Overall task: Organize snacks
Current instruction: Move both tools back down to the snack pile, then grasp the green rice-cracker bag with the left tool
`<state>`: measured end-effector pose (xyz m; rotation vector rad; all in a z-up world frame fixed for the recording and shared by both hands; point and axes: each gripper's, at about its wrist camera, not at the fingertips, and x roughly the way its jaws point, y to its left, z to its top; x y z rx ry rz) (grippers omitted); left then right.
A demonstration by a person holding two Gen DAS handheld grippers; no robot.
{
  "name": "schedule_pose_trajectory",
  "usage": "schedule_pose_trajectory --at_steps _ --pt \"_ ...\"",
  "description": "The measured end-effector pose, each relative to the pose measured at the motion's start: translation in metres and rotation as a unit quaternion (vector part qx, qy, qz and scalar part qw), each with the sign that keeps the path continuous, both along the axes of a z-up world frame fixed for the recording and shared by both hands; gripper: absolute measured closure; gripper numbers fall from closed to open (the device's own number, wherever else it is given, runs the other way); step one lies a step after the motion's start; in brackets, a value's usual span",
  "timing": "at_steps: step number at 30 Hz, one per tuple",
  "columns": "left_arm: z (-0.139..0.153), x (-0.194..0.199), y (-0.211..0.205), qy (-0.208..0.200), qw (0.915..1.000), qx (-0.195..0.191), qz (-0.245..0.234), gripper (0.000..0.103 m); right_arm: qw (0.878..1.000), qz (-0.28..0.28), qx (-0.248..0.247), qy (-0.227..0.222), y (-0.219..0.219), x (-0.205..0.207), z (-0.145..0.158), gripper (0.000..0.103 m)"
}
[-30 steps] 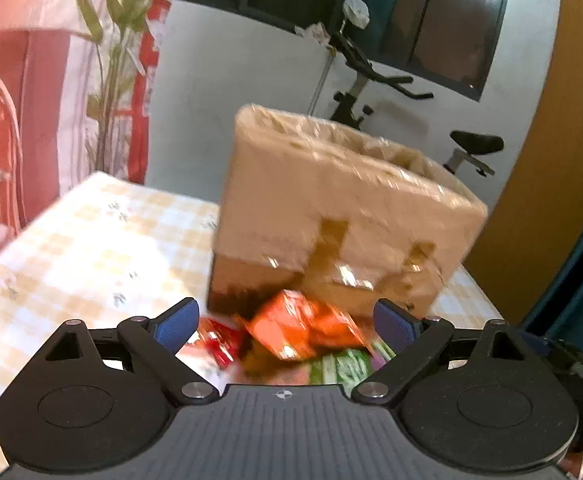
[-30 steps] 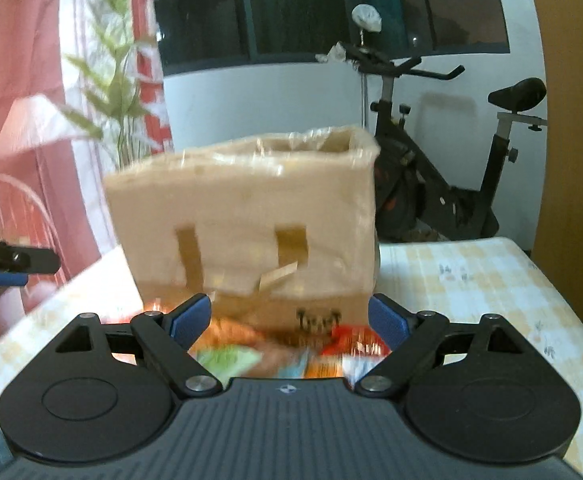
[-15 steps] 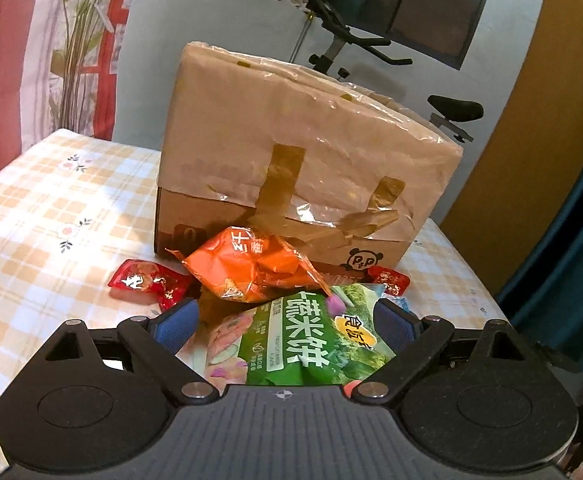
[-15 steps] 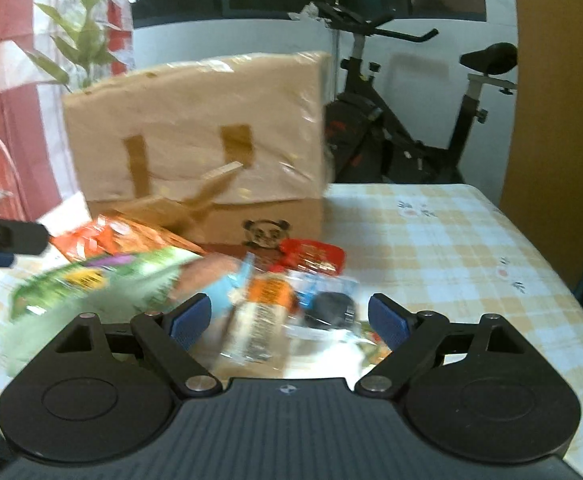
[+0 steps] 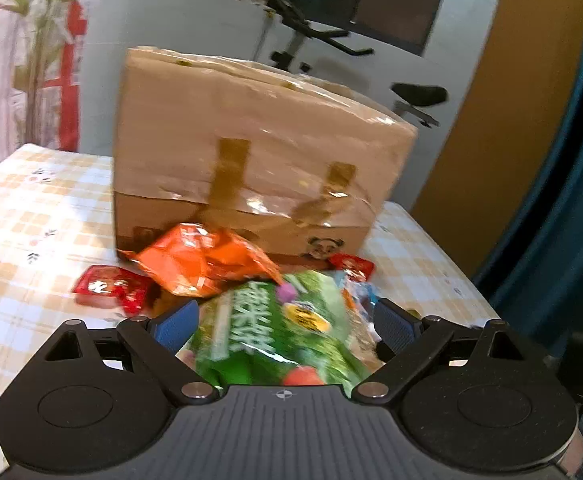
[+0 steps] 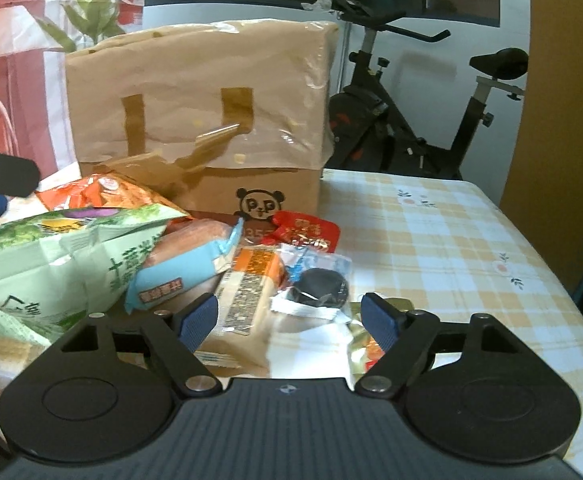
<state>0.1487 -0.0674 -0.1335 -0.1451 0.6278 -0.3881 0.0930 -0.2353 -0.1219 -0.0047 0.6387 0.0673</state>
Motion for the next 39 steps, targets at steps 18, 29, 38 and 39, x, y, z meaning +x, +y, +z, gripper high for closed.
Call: schedule_pose_trajectory --at_steps 18,29,38,39 --pt "-0.005 -0.004 0.013 0.010 0.9997 0.008 0.023 0.008 0.999 0.035 -0.007 0.000 0.019 -0.004 0.009 0.023" --pt "-0.002 -0.006 0.025 0.012 0.9991 -0.006 0.041 0.008 0.996 0.084 -0.008 -0.010 0.042 -0.003 0.019 0.024" --pt "-0.009 -0.006 0.035 0.013 0.9993 -0.011 0.034 0.008 0.996 0.089 -0.010 -0.008 0.045 0.008 0.023 0.024" --pt "-0.009 -0.006 0.038 0.013 0.9992 -0.013 0.035 0.008 0.996 0.090 -0.011 -0.008 0.046 0.009 0.024 0.024"
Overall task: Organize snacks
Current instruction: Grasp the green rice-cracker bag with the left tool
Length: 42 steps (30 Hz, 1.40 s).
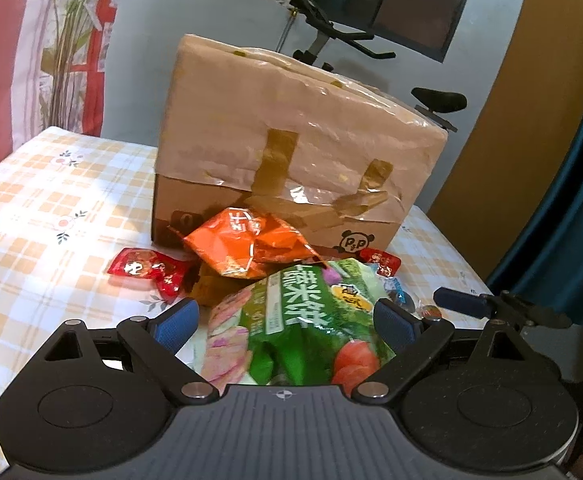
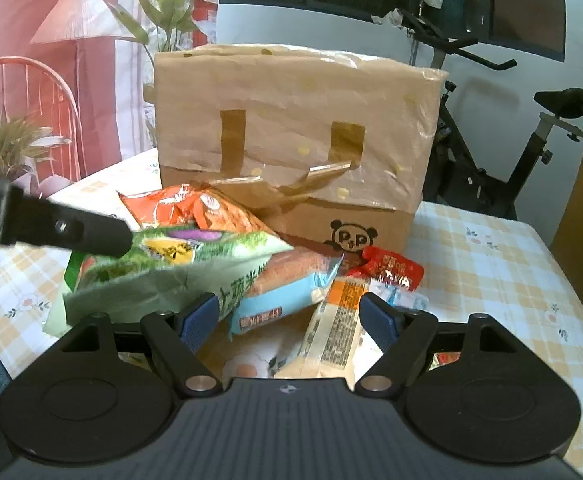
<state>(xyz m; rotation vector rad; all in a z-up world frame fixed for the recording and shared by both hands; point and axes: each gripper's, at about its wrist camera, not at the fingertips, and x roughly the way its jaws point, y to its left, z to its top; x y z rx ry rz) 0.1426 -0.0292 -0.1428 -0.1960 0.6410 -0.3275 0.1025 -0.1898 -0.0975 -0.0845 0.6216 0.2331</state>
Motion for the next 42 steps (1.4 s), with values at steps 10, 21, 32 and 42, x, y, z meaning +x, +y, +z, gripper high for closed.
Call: schedule_pose_trajectory --at_steps 10,21,32,42 --pt "0.007 -0.013 0.012 -0.034 0.9994 0.006 -0.010 0.008 1.000 0.003 0.004 -0.002 0.009 0.011 0.009 0.024" --pt "0.005 -0.022 0.008 -0.056 0.9972 0.032 -0.039 0.007 0.999 0.031 0.010 0.001 0.014 0.031 0.015 0.024" --pt "0.002 -0.036 0.007 -0.063 0.9929 0.063 -0.080 0.006 0.999 0.029 0.031 0.023 0.013 0.038 0.014 0.025" --pt "-0.015 -0.010 -0.025 -0.085 0.9760 0.185 -0.076 0.006 0.998 0.036 0.044 0.027 0.019 0.040 0.016 0.025"
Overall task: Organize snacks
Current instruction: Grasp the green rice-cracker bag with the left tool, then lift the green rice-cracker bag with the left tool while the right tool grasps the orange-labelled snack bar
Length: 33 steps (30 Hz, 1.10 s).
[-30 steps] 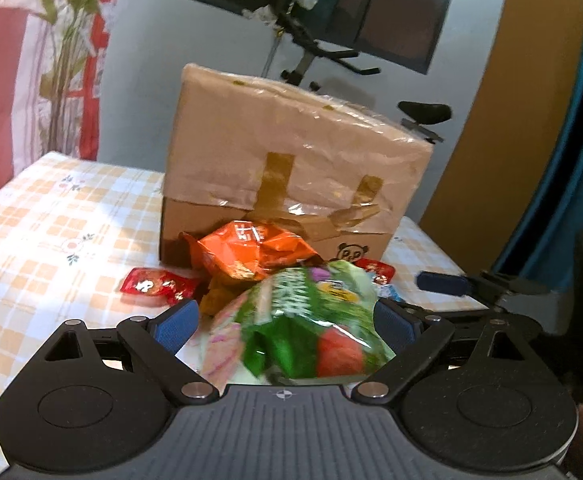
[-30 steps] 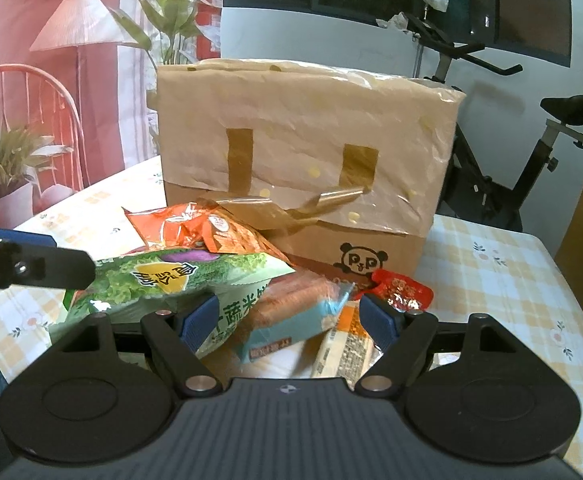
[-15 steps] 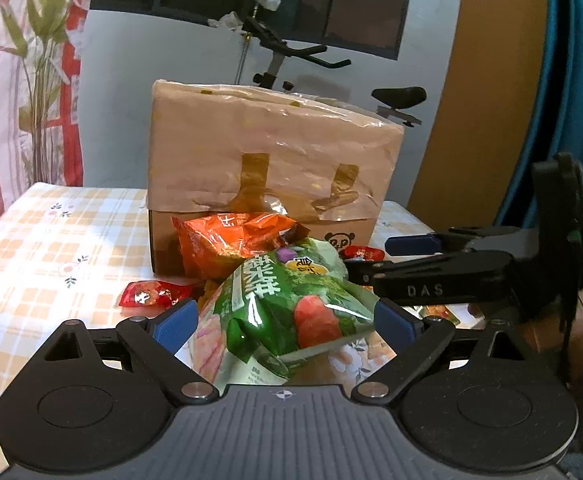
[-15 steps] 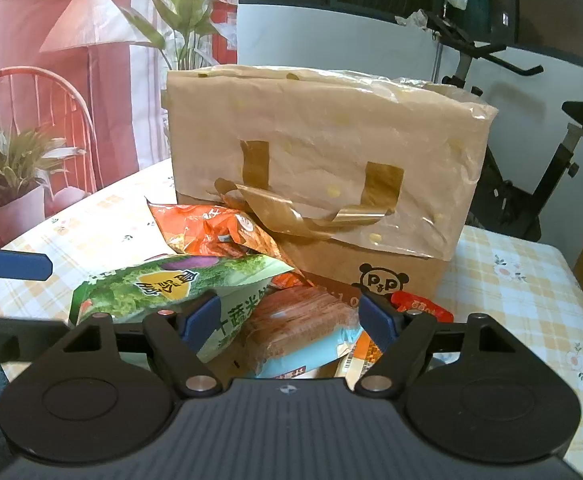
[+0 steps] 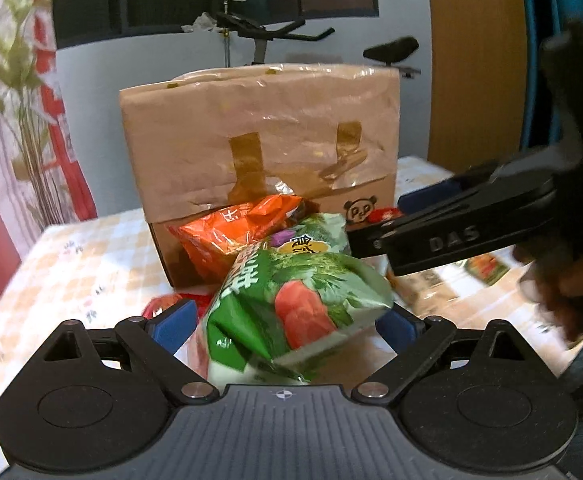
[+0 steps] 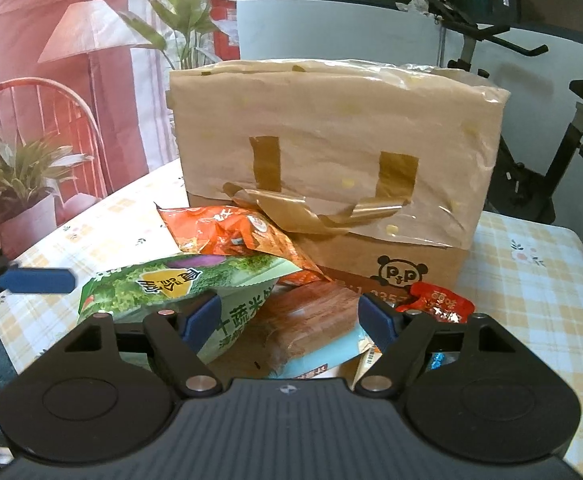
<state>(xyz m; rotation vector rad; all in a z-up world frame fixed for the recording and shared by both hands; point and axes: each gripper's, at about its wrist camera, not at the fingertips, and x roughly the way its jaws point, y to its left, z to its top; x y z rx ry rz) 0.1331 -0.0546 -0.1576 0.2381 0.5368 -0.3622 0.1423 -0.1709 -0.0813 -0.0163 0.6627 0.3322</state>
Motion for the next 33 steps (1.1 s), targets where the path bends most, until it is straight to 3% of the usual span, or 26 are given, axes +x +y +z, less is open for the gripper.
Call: schedule_pose_trajectory --at_steps 10,14,18,24,29,33 --pt "-0.021 0.028 -0.011 0.003 0.9994 0.035 0.009 0.008 1.000 0.007 0.008 -0.004 0.000 0.001 -0.001 0.025" --pt "-0.021 0.021 -0.011 -0.012 0.9994 0.031 0.008 0.026 1.000 0.004 0.017 -0.002 -0.005 -0.002 -0.003 0.026" --pt "-0.008 0.010 0.007 -0.008 0.9989 -0.038 0.024 0.028 0.999 -0.017 0.034 -0.003 -0.015 -0.010 -0.003 0.026" --pt "0.016 -0.015 0.032 -0.047 0.9922 -0.107 0.043 0.029 0.994 -0.090 0.069 0.005 -0.053 -0.033 -0.015 0.026" --pt "0.025 -0.026 0.045 -0.073 0.9853 -0.130 0.084 0.029 0.990 -0.125 0.063 0.033 -0.067 -0.043 -0.035 0.029" --pt "0.027 -0.028 0.052 -0.086 0.9802 -0.132 0.120 0.029 0.993 -0.106 0.044 0.035 -0.058 -0.047 -0.041 0.029"
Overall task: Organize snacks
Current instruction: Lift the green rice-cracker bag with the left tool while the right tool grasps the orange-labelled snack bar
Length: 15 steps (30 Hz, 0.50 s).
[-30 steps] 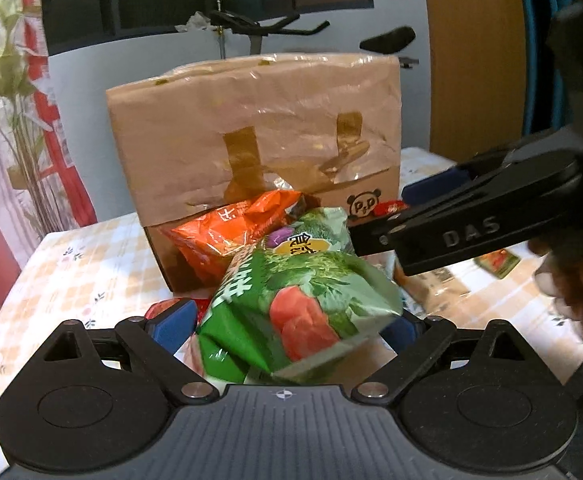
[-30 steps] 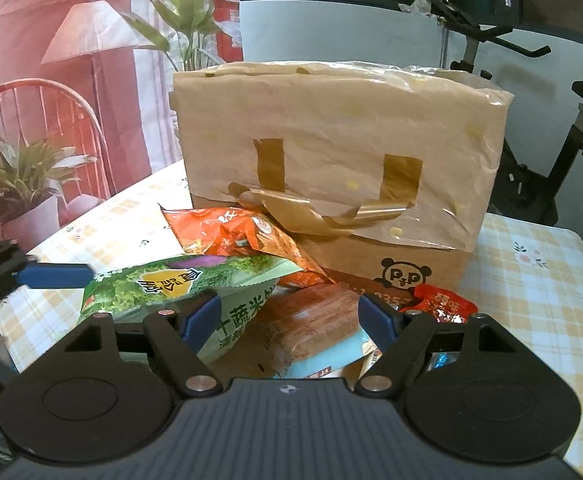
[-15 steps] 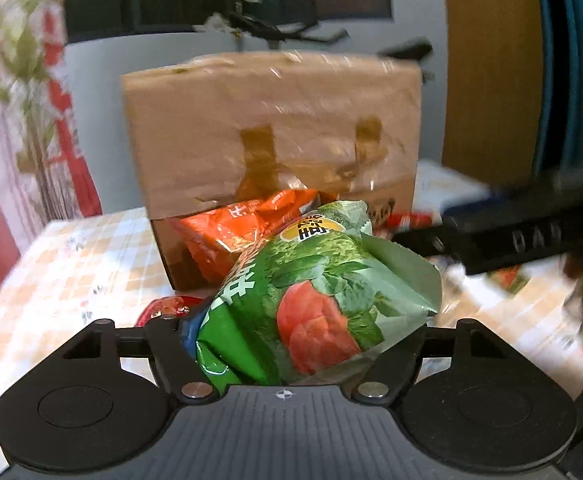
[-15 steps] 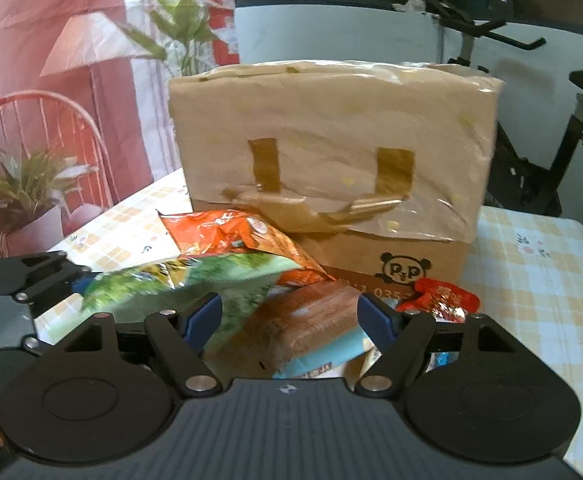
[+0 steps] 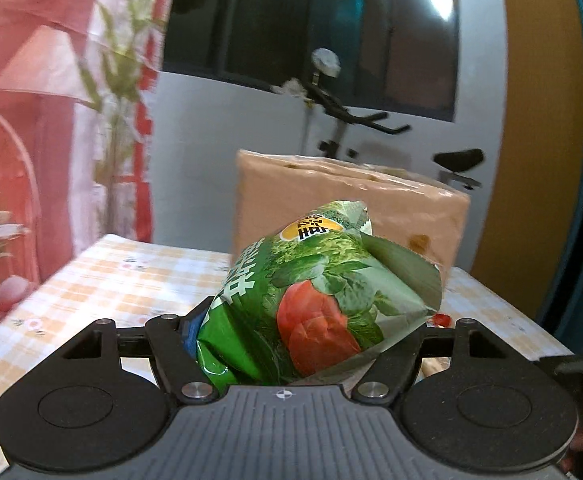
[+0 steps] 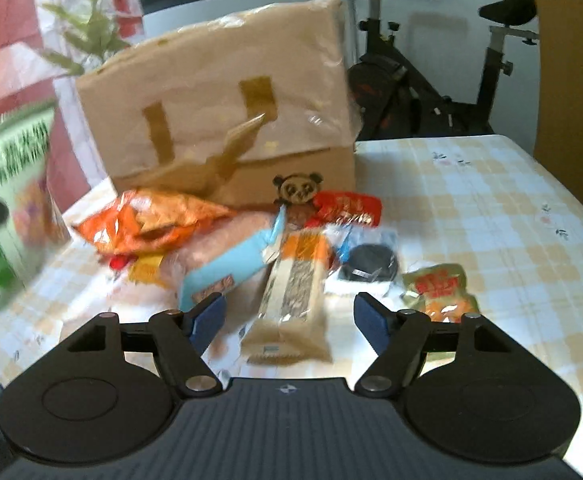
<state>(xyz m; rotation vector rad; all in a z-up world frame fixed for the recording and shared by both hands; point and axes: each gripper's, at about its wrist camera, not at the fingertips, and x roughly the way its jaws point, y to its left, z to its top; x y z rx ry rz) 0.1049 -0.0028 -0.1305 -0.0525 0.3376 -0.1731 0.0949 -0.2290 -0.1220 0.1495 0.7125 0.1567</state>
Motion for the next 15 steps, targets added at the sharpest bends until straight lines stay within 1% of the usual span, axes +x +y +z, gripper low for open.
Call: schedule_pose_trajectory --at_steps 5,7,8,10,12,15 --pt "0.001 0.001 0.008 0.014 0.9997 -0.012 0.019 0.029 0.999 0.025 -0.034 -0.014 0.015 -0.001 -0.004 0.033" --pt "0.001 -0.002 0.011 0.015 0.9995 -0.011 0.024 0.029 0.998 0.029 -0.044 -0.020 0.017 -0.002 -0.006 0.042" --pt "0.001 -0.003 0.011 0.015 0.9995 -0.011 0.026 0.029 0.998 0.028 -0.048 -0.023 0.017 -0.002 -0.007 0.043" --pt "0.001 -0.003 0.012 0.015 0.9994 -0.010 0.029 0.029 0.998 0.023 -0.057 -0.030 0.017 -0.003 -0.008 0.050" --pt "0.000 -0.004 0.012 0.017 0.9993 -0.009 0.031 0.029 0.997 0.021 -0.064 -0.030 0.017 0.001 -0.009 0.054" --pt "-0.003 -0.003 0.012 0.021 0.9991 -0.009 0.036 0.029 0.997 0.024 -0.073 -0.033 0.020 0.009 -0.012 0.055"
